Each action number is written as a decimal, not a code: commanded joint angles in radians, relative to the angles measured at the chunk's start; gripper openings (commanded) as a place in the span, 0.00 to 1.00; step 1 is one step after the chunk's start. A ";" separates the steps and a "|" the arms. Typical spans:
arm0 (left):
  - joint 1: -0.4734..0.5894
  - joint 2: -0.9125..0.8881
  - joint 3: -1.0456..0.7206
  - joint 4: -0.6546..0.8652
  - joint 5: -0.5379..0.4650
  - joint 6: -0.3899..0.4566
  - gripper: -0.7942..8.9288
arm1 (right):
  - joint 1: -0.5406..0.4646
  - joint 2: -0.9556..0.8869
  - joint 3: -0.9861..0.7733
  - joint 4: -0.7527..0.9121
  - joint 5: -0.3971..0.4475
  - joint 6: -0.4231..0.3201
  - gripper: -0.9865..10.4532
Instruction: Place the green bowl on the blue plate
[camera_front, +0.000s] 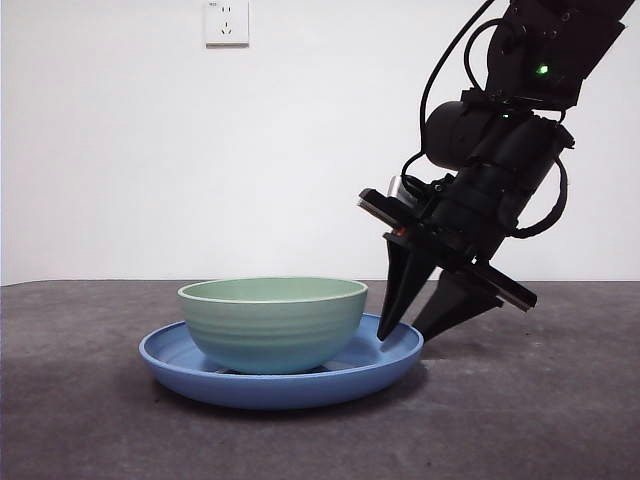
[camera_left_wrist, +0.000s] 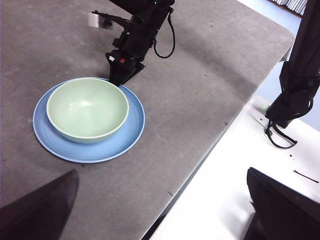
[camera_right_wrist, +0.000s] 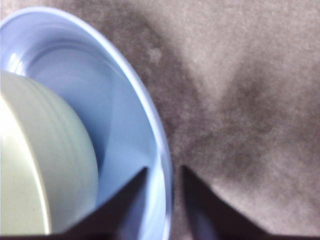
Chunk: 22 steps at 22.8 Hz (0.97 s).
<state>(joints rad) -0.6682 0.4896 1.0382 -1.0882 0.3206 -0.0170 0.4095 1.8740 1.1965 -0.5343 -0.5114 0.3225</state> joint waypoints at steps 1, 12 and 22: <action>-0.007 0.003 0.006 0.011 0.006 -0.003 0.78 | 0.006 -0.034 0.021 -0.014 0.060 0.006 0.29; -0.007 0.003 0.006 0.011 0.006 -0.003 0.78 | 0.015 -0.512 0.021 -0.305 0.181 -0.149 0.52; -0.007 0.003 0.006 0.012 0.006 -0.003 0.78 | 0.105 -0.882 0.000 -0.465 0.257 -0.173 0.63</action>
<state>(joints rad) -0.6682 0.4896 1.0382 -1.0882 0.3206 -0.0170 0.5003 0.9997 1.1923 -1.0004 -0.2569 0.1623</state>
